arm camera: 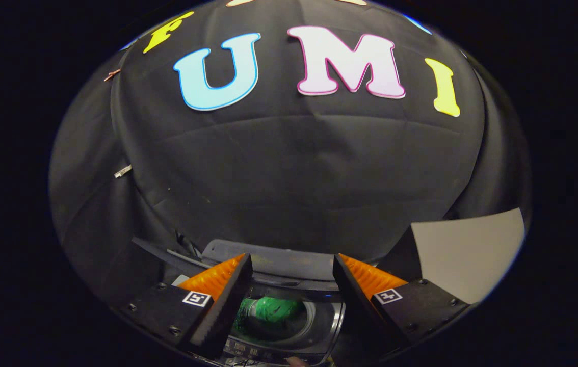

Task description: Put the clothes into the washing machine and then close the washing machine lid.

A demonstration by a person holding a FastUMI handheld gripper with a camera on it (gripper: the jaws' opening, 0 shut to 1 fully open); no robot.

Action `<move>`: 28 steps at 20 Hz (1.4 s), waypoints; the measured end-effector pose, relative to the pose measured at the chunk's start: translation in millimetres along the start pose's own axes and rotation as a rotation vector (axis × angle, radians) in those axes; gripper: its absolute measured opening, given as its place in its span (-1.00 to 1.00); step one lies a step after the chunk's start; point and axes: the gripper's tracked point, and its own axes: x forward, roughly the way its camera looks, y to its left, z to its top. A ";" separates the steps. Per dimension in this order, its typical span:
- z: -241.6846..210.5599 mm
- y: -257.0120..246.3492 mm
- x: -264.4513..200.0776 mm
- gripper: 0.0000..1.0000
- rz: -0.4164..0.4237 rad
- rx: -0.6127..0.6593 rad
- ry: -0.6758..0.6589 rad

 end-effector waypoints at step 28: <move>-55.5 43.1 -65.8 0.99 0.105 -0.138 -0.036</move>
